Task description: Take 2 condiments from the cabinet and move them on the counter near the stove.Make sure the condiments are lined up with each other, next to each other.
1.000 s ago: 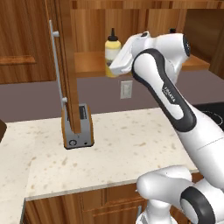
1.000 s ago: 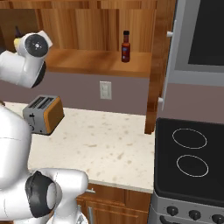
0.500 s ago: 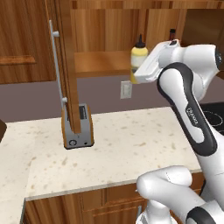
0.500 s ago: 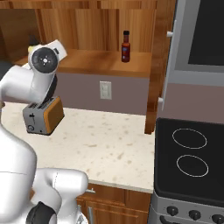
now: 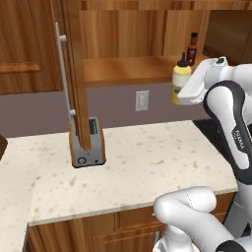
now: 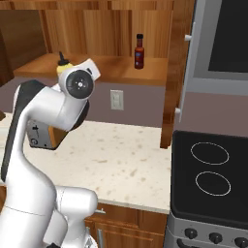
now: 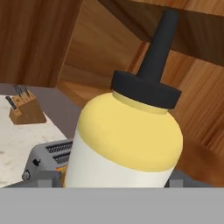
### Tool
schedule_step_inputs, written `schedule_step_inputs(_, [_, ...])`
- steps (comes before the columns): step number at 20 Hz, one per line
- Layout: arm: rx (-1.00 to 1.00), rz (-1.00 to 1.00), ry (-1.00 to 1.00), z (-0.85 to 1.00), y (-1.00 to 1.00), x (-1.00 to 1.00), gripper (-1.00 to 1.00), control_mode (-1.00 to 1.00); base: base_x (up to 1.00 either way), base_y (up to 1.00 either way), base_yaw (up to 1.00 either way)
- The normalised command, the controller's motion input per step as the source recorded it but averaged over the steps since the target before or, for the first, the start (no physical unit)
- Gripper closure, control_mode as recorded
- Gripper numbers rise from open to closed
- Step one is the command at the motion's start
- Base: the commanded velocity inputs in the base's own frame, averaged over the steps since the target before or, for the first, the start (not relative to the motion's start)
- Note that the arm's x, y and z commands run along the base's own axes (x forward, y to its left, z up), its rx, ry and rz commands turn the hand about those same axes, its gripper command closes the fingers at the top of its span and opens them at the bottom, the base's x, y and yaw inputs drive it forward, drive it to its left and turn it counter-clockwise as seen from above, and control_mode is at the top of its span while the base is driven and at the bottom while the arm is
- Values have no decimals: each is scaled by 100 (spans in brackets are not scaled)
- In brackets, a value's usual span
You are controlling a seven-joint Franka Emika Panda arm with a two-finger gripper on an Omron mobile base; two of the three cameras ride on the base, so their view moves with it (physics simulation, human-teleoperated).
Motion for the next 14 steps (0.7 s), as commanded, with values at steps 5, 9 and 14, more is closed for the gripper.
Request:
schedule_step_inputs(5, [-3,-3,8,-38,-62,-19,100,-100,0,0,0])
schedule_step_inputs(9, [-2,-2,13,-38,-55,-10,100,-100,0,0,0])
schedule_step_inputs(14, [0,-3,11,-42,-60,-9,100,-100,0,0,0])
